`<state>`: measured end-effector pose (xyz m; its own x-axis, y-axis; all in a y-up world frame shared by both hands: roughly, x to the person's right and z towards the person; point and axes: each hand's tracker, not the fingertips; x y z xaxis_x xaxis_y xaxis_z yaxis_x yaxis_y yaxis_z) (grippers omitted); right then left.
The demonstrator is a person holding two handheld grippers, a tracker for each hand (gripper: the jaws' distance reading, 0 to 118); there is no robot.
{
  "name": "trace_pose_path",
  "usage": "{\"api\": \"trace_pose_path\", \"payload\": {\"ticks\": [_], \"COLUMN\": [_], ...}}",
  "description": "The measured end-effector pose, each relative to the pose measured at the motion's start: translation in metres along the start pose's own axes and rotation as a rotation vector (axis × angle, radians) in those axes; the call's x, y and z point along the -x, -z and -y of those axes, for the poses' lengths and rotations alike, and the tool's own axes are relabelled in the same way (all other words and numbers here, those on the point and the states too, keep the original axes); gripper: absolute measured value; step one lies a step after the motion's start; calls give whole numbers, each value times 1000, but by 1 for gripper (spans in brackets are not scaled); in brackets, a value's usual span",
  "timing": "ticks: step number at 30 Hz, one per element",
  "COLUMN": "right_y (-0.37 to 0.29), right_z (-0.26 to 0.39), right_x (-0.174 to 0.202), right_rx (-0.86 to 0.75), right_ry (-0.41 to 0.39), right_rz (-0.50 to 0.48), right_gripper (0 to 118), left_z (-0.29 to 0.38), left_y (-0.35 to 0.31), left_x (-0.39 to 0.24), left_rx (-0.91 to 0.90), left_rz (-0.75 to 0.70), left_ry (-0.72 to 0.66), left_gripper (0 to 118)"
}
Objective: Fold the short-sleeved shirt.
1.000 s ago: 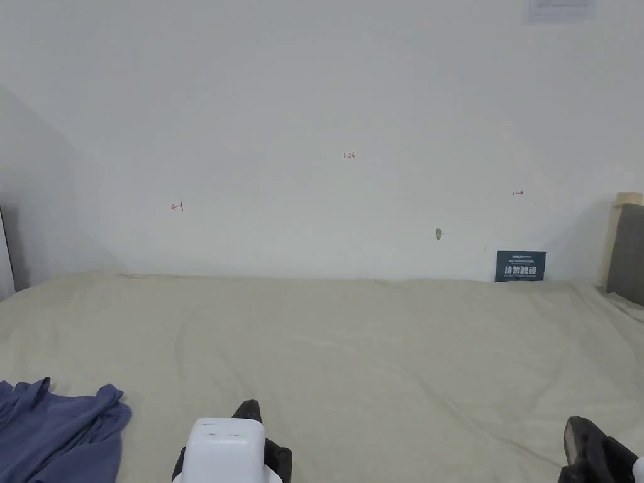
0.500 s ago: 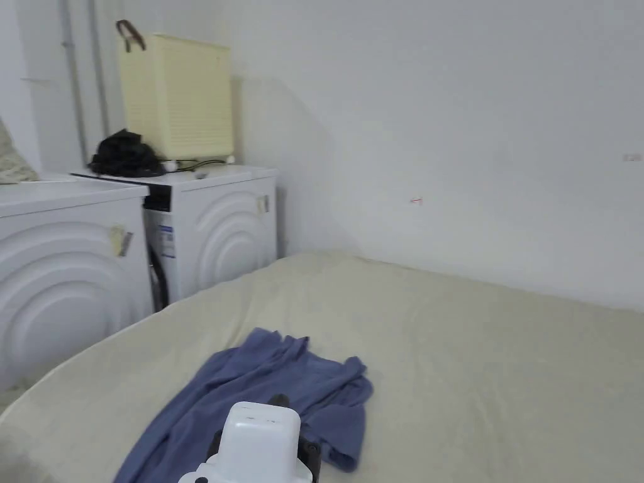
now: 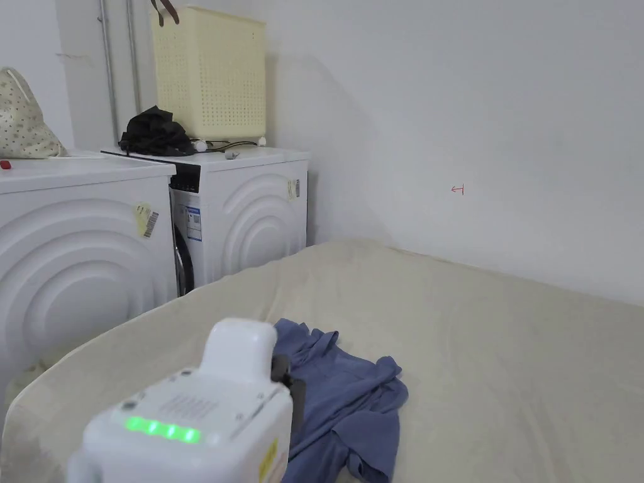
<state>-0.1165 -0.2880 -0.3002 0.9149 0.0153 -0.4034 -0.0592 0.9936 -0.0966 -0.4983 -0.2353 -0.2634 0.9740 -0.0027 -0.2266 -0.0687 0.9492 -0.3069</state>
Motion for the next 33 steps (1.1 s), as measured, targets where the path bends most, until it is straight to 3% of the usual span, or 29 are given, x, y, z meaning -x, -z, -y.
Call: {"api": "trace_pose_path", "payload": {"ticks": [4,5,8,9,17,21,24,27,30,33], "right_y": [14,18,32,35,55,57,56,50,40,32], "right_z": [15,20,34,35,58,63,67,70,70,67], "right_x": [-13,-15,-21,-21,-27,-26,-24,-23,-25,-29], "right_rx": [90,114,174,189,276,293,300,299,290,276], "right_ry": [14,15,13,11,-25,-12,17,29,-7,-47], "right_rz": [29,39,60,61,53,24,7,-11,-16,-1], "right_gripper": [0,0,0,0,0,0,0,0,0,0], "left_z": [-10,-6,13,19,72,66,66,59,53,54], "left_y": [118,143,204,219,304,310,300,302,289,282], "left_x": [47,56,76,79,79,85,79,83,67,64], "left_rx": [376,447,615,631,807,801,776,803,809,801], "left_rz": [95,121,173,169,62,42,46,43,11,25], "left_ry": [-59,-72,-131,-151,-59,-129,-50,-87,-73,-57], "left_gripper": [5,19,111,118,118,118,118,118,118,110]}}
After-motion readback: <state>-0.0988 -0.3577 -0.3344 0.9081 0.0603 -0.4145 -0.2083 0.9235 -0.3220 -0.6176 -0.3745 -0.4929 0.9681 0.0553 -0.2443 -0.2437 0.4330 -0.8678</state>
